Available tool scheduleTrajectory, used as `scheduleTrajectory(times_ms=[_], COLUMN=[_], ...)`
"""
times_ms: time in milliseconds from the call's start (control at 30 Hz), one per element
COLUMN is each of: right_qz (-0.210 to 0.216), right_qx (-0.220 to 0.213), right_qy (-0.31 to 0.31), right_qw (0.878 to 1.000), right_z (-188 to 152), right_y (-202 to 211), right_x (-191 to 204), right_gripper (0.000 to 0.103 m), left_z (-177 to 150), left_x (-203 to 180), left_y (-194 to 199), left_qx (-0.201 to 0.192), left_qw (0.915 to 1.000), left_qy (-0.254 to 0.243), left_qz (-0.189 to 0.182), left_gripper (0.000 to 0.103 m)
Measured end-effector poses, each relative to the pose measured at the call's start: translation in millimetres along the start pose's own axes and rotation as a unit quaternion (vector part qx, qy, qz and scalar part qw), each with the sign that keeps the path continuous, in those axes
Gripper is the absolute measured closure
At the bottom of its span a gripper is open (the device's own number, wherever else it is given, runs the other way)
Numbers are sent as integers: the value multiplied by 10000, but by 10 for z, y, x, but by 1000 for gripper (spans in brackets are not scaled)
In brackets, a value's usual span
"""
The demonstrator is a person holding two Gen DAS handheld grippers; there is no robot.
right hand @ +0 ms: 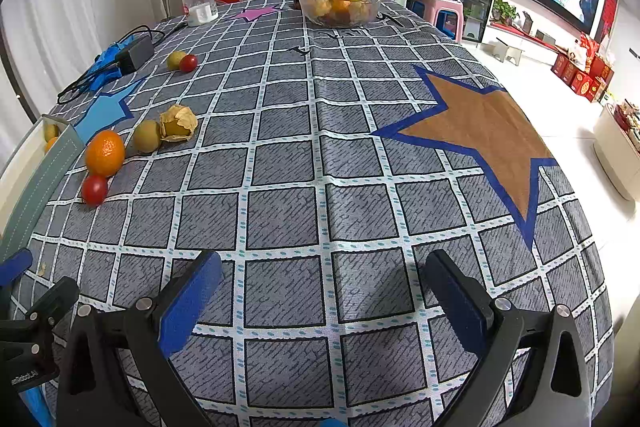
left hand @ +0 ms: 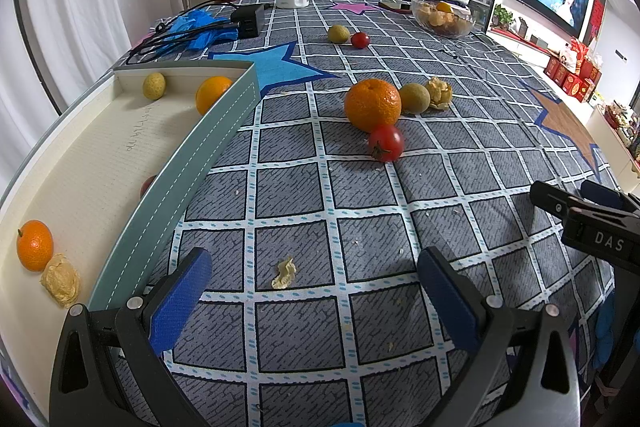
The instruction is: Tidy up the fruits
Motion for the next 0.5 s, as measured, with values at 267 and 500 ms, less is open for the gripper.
scheduleTrajectory(times_ms=[267, 500], right_qz=[-1, -3], right_qx=[0, 1], right_qy=[0, 1], right_qw=[10000, 10000], right_z=[-1, -2], right_y=[1, 1], right_x=[0, -1], right_gripper=[1, 1], left_z=[0, 0], left_x=[5, -20], left_y=[3, 4], left_qx=[-1, -6], left_qw=[10000, 10000], left_qy=[-2, -25], left_qz=[-8, -26], left_gripper=[1, 1])
Point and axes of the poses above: each gripper's, at about its wrist camera, not at the fingertips, and y roughly against the way its jaws point, x to its left, z to its top, the point moved 4 cm from there along -y, roughly the way its jaws point, and after that the axes turned 8 degrees about z, right-handed, at the moved point
